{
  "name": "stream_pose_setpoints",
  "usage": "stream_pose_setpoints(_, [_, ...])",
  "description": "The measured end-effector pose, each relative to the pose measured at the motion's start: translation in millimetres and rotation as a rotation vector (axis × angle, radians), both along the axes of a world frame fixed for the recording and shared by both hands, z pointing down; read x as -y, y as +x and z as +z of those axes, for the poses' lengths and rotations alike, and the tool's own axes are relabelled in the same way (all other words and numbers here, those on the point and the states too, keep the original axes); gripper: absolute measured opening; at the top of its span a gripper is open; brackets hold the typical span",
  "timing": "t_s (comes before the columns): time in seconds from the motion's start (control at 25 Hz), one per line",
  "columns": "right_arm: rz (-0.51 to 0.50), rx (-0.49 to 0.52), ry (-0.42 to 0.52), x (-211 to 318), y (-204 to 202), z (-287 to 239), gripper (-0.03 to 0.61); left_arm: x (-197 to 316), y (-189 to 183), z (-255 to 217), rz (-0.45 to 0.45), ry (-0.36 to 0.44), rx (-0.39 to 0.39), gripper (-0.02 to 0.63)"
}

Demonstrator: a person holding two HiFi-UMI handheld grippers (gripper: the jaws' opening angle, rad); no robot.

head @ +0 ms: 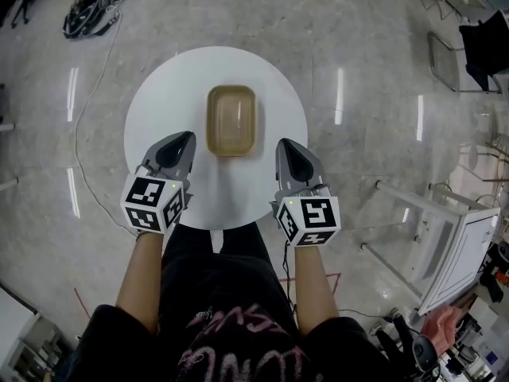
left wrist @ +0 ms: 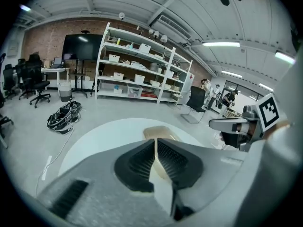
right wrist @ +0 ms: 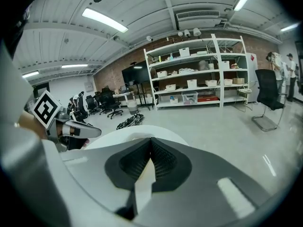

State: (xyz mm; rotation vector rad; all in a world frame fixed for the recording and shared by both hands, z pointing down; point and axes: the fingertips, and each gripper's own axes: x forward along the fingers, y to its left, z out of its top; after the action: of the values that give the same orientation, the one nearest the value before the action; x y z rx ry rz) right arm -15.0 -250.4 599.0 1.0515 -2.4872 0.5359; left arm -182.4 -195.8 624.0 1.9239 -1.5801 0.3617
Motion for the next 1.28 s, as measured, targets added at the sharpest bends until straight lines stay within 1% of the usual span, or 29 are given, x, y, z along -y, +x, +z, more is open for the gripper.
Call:
stream_pose_setpoints(0.08, [0.005,-0.003,-0.003,2.1,0.6,3.9,0.009,4.2,-1.7,7.6,0.001,-0.013,-0.027,0.038])
stream_pose_setpoints(0.16, [0.012,-0.007,-0.007,3.1,5.3,7.3,0.009,7.6,1.5,16.1,0.008,-0.033,-0.053,0.078])
stream_pose_setpoints(0.44, [0.028,-0.034,-0.028,3.2,17.8,16.8,0.009,23.8,6.5,35.9,0.03,-0.075,-0.099,0.143])
stream_pose_setpoints(0.52, [0.034,-0.043,-0.038,1.7,23.6,21.7,0.009,28.8,7.8,42.2,0.026,-0.084,-0.109,0.157])
stream_pose_setpoints(0.64, [0.043,-0.055,-0.051,2.6,31.3,28.3,0.009,37.2,7.9,51.3,0.008,-0.105,-0.156,0.189])
stream_pose_setpoints(0.92, [0.054,-0.068,-0.061,8.2,33.7,34.0,0.009,49.2,9.0,63.9,0.009,-0.135,-0.221,0.202])
stream_pose_setpoints(1.08, [0.049,-0.075,-0.07,10.6,28.7,41.3,0.009,51.1,14.8,71.9,0.041,-0.153,-0.255,0.2])
stream_pose_setpoints(1.28, [0.049,-0.076,-0.077,14.7,16.1,42.6,0.009,48.5,13.1,77.4,0.073,-0.184,-0.294,0.186])
